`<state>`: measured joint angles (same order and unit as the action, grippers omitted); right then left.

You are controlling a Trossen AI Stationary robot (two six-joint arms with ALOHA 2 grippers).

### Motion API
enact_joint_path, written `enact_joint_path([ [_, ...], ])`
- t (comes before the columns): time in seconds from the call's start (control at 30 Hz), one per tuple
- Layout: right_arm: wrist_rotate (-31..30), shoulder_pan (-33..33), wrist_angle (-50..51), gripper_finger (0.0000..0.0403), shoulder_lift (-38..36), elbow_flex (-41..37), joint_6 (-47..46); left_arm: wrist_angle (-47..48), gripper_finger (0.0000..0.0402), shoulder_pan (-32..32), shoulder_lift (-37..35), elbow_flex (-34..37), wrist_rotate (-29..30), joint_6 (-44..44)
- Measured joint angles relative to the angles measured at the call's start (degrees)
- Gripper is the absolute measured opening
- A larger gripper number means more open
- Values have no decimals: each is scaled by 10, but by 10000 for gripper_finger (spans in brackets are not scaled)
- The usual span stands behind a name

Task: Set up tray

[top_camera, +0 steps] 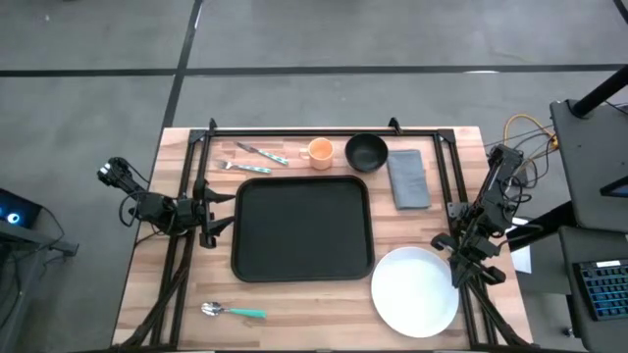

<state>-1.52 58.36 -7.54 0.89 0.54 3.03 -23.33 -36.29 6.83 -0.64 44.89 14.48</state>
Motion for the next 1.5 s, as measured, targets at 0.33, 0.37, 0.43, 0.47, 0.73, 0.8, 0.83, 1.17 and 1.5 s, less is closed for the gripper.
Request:
enact_joint_path([
  [0.33,0,0,0,9,0,0,0,0,253,0,0,0,0,-38],
  [0.37,0,0,0,8,0,0,0,0,253,0,0,0,0,-48],
  [0.43,0,0,0,9,0,0,0,0,253,0,0,0,0,-63],
  [0.47,0,0,0,8,0,0,0,0,253,0,0,0,0,-64],
  [0.73,0,0,0,8,0,0,0,0,253,0,0,0,0,-65],
  [0.8,0,0,0,9,0,0,0,-1,253,0,0,0,0,-65],
  [0.83,0,0,-1,8,0,0,0,-2,253,0,0,0,0,-65],
  [1.17,-58,0,-123,8,0,0,28,-5,253,0,0,0,0,-65],
  [1.5,-78,0,-271,9,1,0,180,-5,253,0,0,0,0,-67],
])
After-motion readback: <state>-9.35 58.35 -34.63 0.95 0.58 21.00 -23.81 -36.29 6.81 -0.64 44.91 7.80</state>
